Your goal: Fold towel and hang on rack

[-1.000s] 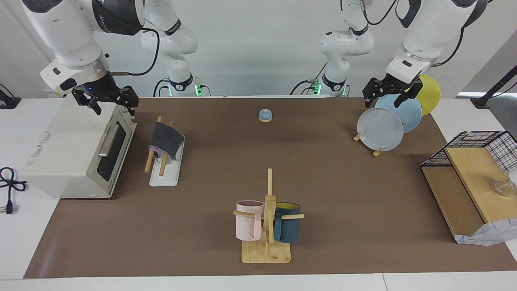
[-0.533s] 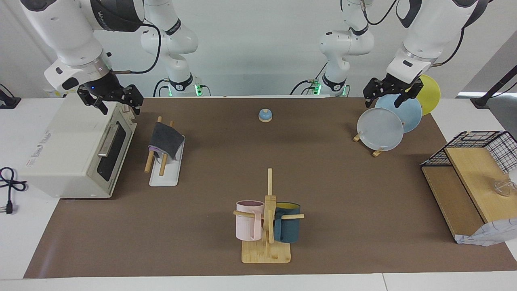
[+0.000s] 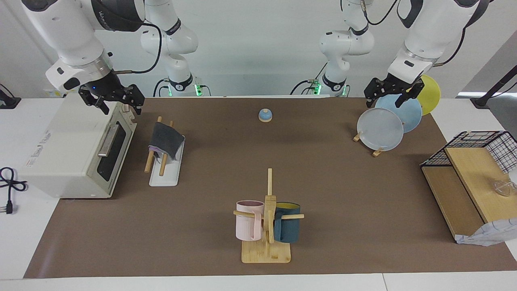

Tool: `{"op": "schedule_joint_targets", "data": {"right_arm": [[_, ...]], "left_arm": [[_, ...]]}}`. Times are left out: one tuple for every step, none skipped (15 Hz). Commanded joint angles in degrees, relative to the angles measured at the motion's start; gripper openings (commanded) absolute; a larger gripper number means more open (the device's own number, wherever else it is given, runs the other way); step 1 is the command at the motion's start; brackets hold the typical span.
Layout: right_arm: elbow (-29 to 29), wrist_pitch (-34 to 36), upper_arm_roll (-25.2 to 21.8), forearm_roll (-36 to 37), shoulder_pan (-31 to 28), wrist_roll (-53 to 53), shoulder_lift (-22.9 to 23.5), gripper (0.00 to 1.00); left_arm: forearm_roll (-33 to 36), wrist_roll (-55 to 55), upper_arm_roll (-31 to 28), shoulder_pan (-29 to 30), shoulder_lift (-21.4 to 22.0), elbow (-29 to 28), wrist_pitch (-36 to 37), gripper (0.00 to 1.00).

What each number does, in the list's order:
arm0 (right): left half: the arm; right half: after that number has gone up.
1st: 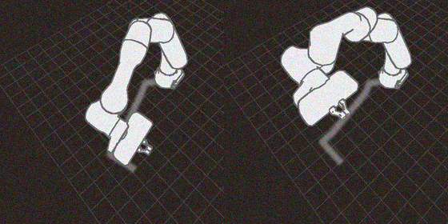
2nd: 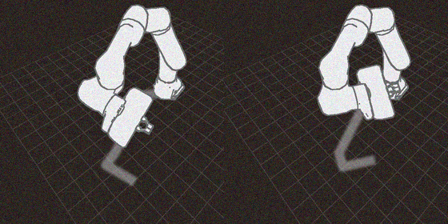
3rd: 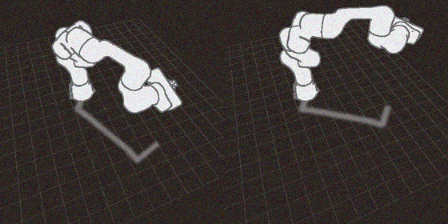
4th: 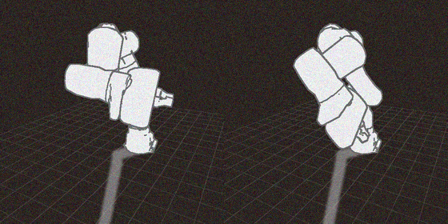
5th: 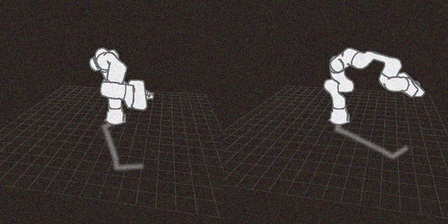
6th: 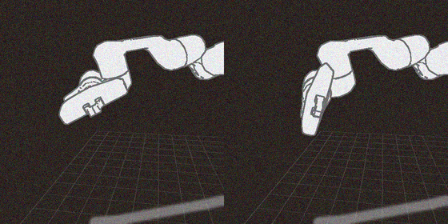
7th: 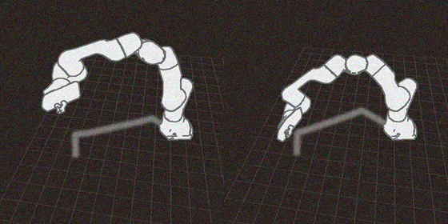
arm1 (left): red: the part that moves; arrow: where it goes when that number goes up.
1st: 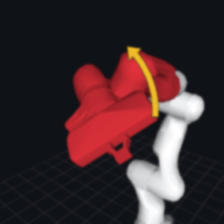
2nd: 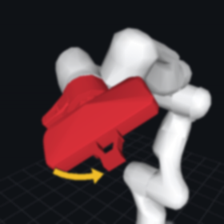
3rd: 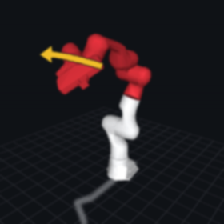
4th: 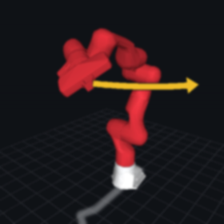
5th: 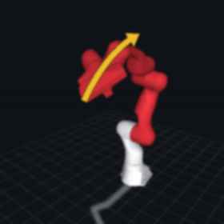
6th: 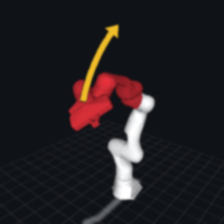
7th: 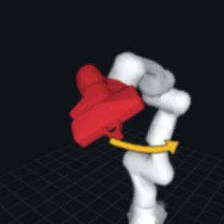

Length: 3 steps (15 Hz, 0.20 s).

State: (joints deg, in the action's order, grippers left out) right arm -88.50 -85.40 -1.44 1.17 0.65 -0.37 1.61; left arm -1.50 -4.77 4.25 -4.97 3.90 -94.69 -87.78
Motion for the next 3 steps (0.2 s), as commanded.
{"op": "schedule_joint_targets", "data": {"right_arm": [[-0.5, 0.7, -0.1, -0.6, -0.1, 0.2, -0.9, 1.0], [-0.5, 0.8, -0.1, -0.6, -0.2, 0.1, -0.9, 1.0], [-0.5, 0.8, -0.1, -0.6, -0.3, -0.2, -0.9, 1.0]], "left_arm": [[-0.5, 0.2, -0.6, -0.2, 0.8, -0.6, -0.3, 1.0], [-0.5, 0.2, -0.6, -0.2, 0.8, -0.6, -0.3, 1.0], [-0.5, 0.2, -0.7, -0.1, 0.8, -0.6, -0.3, 1.0]]}}
